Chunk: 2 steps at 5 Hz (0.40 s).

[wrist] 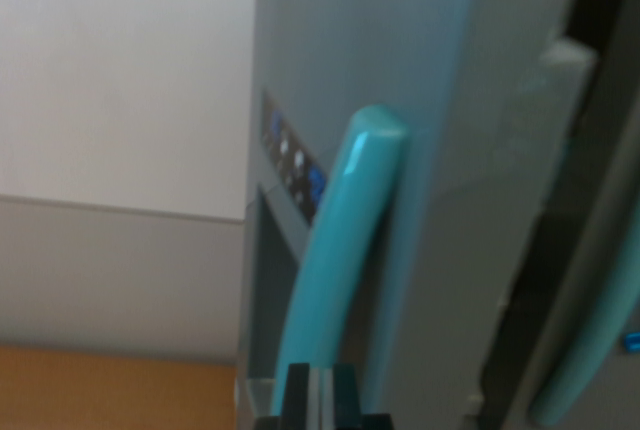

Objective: Close fridge door

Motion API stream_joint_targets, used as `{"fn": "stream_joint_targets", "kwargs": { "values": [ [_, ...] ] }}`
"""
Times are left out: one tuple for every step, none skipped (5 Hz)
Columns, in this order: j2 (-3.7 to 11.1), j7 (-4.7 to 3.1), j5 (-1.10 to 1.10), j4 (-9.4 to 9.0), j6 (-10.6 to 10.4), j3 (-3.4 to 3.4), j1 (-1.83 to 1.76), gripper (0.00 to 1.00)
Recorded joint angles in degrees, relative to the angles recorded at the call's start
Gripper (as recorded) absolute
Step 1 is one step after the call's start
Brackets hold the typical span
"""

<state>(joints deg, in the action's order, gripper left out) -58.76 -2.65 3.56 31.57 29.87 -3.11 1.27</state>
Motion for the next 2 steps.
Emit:
{"fn": "stream_joint_targets", "kwargs": {
  "values": [
    [2.68, 0.00, 0.00, 0.81, -0.01, -0.83, 0.00, 1.00],
    [2.68, 0.00, 0.00, 0.81, -0.01, -0.83, 0.00, 1.00]
  ]
}}
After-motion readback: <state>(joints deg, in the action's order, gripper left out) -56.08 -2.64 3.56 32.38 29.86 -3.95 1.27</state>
